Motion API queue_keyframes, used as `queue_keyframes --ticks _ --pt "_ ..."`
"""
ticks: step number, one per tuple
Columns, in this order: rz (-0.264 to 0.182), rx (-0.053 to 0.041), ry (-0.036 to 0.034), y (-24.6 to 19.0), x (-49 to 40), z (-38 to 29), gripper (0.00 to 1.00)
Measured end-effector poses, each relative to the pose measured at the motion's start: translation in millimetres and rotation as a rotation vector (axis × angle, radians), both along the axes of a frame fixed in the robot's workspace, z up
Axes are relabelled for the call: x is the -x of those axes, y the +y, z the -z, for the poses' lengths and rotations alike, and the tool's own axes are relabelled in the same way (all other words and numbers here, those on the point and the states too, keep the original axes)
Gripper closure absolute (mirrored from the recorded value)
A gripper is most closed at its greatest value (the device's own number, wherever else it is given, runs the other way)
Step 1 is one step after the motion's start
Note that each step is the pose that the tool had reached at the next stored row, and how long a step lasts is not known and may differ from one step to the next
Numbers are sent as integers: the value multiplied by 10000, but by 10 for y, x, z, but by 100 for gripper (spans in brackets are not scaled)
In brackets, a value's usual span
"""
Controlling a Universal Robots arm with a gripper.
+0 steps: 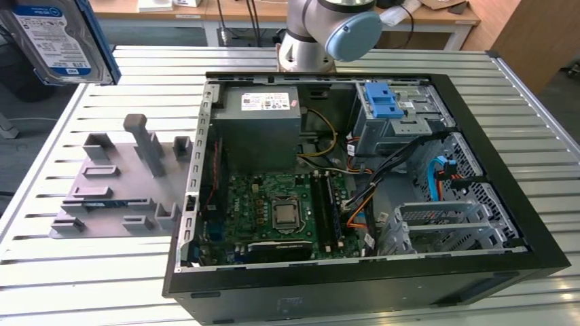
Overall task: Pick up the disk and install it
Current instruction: 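Pick up the disk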
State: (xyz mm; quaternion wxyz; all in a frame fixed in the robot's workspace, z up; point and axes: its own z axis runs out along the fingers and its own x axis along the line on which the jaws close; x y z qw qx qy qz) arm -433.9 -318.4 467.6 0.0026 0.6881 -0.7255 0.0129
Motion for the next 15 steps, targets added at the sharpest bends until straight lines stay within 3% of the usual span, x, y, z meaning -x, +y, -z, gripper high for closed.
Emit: queue_keyframes --ticks 15 --pt "0 0 0 0 3 -29 64"
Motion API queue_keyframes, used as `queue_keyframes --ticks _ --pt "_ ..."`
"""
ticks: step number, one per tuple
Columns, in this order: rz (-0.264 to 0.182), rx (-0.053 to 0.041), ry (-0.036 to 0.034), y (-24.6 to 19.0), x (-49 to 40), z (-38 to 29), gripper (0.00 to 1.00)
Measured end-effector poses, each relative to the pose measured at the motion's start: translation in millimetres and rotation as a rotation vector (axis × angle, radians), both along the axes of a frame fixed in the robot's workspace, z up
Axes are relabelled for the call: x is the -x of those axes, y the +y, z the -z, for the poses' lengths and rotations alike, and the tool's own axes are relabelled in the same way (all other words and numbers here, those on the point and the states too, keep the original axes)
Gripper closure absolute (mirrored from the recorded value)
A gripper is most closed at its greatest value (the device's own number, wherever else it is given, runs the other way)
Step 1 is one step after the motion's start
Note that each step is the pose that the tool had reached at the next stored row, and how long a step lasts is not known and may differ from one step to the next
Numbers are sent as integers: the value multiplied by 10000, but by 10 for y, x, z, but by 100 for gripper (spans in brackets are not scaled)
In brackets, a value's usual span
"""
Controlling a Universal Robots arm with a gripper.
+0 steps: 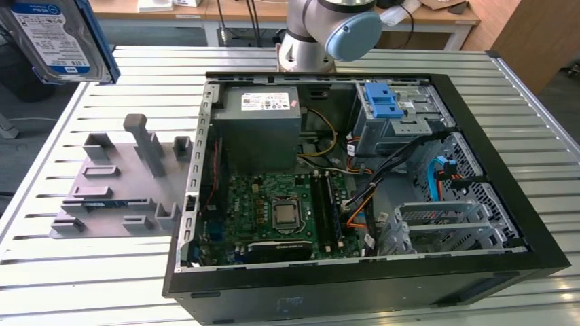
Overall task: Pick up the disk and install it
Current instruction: 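Pick up the disk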
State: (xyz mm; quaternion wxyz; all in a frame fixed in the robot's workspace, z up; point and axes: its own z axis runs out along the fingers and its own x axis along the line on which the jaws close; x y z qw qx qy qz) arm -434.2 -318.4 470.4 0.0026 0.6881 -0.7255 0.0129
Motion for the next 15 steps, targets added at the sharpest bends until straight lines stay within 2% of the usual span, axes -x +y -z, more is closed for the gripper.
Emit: queue_keyframes --ticks 8,15 --pt "0 0 0 0 0 -30 64" --pt "0 0 -1 0 0 -135 64"
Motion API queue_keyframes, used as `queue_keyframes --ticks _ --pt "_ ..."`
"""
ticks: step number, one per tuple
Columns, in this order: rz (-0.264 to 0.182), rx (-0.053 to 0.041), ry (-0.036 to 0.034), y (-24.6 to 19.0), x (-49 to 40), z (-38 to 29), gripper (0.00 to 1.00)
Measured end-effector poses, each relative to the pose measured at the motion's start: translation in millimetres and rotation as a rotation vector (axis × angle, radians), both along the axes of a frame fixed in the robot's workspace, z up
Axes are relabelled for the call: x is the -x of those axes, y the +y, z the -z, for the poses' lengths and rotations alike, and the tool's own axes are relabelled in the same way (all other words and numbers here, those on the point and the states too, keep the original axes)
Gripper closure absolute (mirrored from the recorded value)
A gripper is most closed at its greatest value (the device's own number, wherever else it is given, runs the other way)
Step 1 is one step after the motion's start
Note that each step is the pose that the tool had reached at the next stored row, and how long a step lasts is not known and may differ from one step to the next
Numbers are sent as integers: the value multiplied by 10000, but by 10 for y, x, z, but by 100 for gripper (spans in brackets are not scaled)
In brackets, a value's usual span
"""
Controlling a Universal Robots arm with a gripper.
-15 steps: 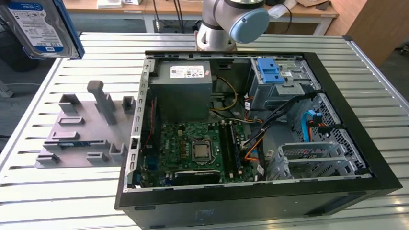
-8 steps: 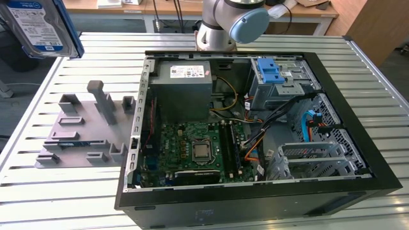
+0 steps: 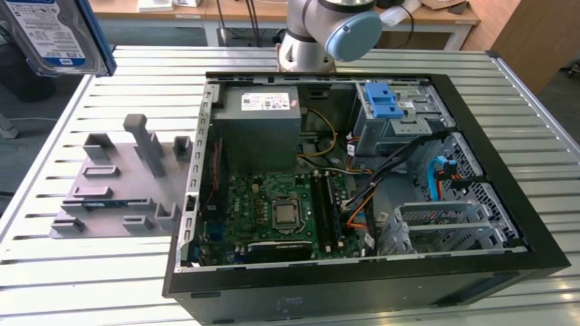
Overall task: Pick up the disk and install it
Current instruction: 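Pick up the disk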
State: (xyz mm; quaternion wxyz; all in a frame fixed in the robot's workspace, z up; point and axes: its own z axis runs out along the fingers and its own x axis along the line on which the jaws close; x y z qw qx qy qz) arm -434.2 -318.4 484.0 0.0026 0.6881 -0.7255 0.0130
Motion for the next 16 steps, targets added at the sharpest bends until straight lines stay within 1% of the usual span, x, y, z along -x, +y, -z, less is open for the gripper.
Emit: queue_keyframes --ticks 7,14,16 --pt "0 1 2 0 0 -132 64" --pt "0 0 1 0 0 -303 64" --pt "0 0 1 0 0 -320 64"
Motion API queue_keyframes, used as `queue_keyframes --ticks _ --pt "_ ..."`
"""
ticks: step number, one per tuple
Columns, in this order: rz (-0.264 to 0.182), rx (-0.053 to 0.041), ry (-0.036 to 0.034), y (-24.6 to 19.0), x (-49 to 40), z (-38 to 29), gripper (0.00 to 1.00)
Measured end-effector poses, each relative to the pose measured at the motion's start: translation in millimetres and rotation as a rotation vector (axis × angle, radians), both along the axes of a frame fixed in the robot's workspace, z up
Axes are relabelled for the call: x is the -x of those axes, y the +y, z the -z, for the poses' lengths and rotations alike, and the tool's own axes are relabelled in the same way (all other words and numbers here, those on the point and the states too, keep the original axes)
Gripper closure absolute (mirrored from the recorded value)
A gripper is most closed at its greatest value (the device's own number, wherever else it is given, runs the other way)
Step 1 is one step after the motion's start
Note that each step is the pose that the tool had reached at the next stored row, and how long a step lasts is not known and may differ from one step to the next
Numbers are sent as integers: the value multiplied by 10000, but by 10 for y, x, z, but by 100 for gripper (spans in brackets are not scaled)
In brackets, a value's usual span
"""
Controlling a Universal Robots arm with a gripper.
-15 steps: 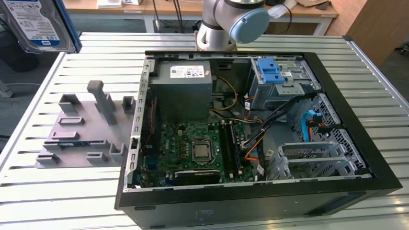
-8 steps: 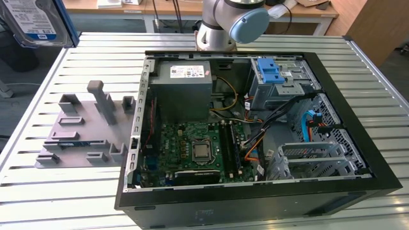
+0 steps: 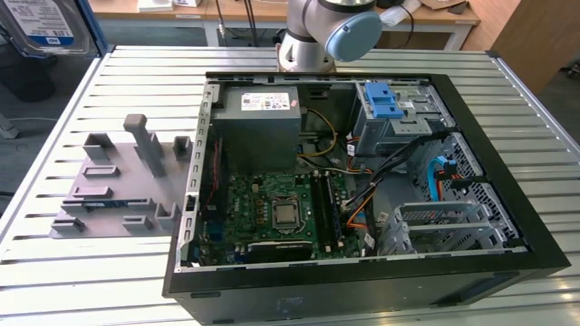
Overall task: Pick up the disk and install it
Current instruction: 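Pick up the disk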
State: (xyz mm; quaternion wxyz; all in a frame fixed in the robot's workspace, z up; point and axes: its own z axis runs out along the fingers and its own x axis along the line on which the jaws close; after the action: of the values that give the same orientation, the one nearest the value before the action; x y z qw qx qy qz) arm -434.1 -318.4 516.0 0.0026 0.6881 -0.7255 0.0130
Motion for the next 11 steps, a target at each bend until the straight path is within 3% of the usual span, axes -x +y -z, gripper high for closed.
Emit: queue_keyframes --ticks 11 --pt "0 0 0 0 -31 -3 64"
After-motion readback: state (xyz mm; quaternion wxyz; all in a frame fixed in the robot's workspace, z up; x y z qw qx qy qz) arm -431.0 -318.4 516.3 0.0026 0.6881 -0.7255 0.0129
